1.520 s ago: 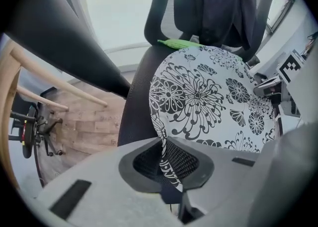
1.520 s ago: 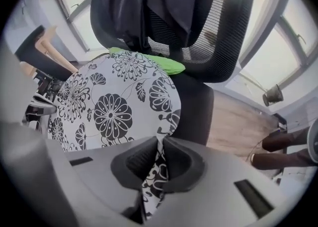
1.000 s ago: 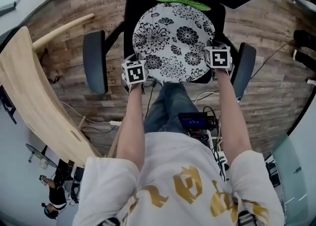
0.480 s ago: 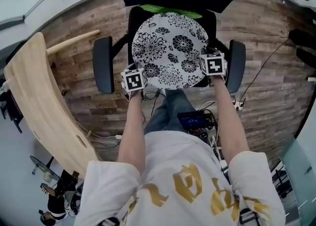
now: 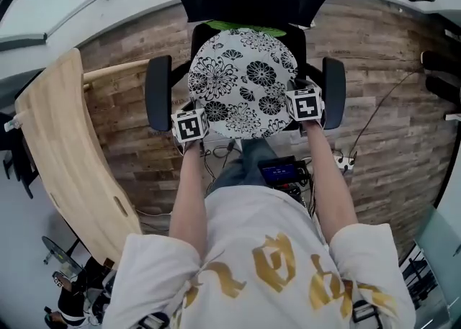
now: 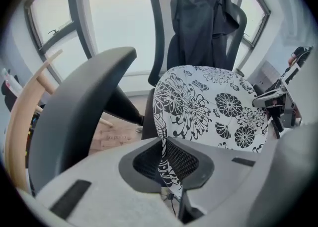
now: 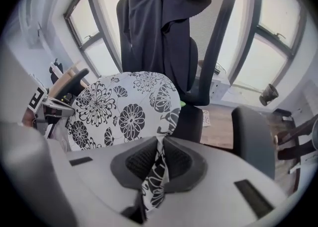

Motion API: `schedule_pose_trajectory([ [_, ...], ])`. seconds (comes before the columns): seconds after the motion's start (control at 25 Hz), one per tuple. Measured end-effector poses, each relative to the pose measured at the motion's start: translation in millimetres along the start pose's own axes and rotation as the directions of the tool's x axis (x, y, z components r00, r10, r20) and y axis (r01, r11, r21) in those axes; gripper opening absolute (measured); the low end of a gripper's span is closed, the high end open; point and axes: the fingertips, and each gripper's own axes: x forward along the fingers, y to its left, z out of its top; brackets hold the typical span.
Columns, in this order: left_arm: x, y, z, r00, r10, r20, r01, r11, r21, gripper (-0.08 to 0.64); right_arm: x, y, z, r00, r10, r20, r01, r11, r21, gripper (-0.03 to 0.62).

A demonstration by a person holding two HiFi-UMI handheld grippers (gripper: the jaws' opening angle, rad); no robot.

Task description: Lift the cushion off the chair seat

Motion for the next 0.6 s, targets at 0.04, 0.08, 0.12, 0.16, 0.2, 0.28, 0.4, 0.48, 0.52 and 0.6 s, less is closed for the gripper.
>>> schedule_pose_trajectory([
  [0.04, -2.8, -1.9, 1.3, 1.000, -0.004, 0.006, 0.004, 1.000, 0.019, 0.034, -4.1, -0.9, 0.9, 1.000, 0.004, 0.012, -0.005, 1.000, 0.016, 0.034],
  [0.08, -5.2, -4.0, 2.6, 1.000, -0.010, 0.011, 0.009, 0.999, 0.041, 0.032, -7.6, -2.7, 0.7, 1.000, 0.008, 0.022, -0.009, 0.999, 0.035, 0.034],
  [0.12, -7.7, -5.7, 4.1, 1.000, -0.016, 0.016, 0.015, 0.998, 0.058, 0.034, -11.1, -5.1, -0.2, 1.000, 0.009, 0.029, -0.010, 0.999, 0.051, 0.034],
  [0.16, -10.5, -6.7, 6.3, 0.999, -0.024, 0.025, 0.022, 0.998, 0.063, 0.033, -15.0, -7.6, -1.0, 0.999, 0.006, 0.035, -0.008, 0.998, 0.058, 0.034],
  [0.2, -13.9, -7.1, 9.1, 0.999, -0.036, 0.038, 0.034, 0.998, 0.054, 0.034, -19.4, -9.6, -1.8, 0.999, 0.001, 0.043, -0.004, 0.998, 0.061, 0.035],
  [0.28, -22.3, -7.0, 14.5, 0.995, -0.065, 0.070, 0.064, 0.998, 0.023, 0.033, -30.0, -10.9, -3.5, 0.998, -0.004, 0.067, -0.001, 0.997, 0.076, 0.034],
  [0.4, -33.7, -9.7, 21.4, 0.989, -0.097, 0.112, 0.094, 0.995, 0.030, 0.034, -48.2, -10.3, -4.1, 0.993, -0.011, 0.115, -0.001, 0.994, 0.111, 0.034],
  [0.48, -40.6, -11.9, 25.6, 0.984, -0.117, 0.138, 0.113, 0.993, 0.034, 0.034, -56.6, -8.7, -4.8, 0.991, -0.017, 0.130, 0.002, 0.993, 0.115, 0.034],
  [0.52, -44.1, -12.5, 27.6, 0.981, -0.126, 0.150, 0.122, 0.992, 0.036, 0.033, -60.3, -7.3, -4.9, 0.991, -0.019, 0.136, 0.003, 0.993, 0.119, 0.035],
  [0.6, -51.0, -14.1, 31.5, 0.974, -0.145, 0.171, 0.139, 0.989, 0.047, 0.034, -67.3, -4.8, -3.9, 0.988, -0.024, 0.151, 0.004, 0.991, 0.131, 0.034],
])
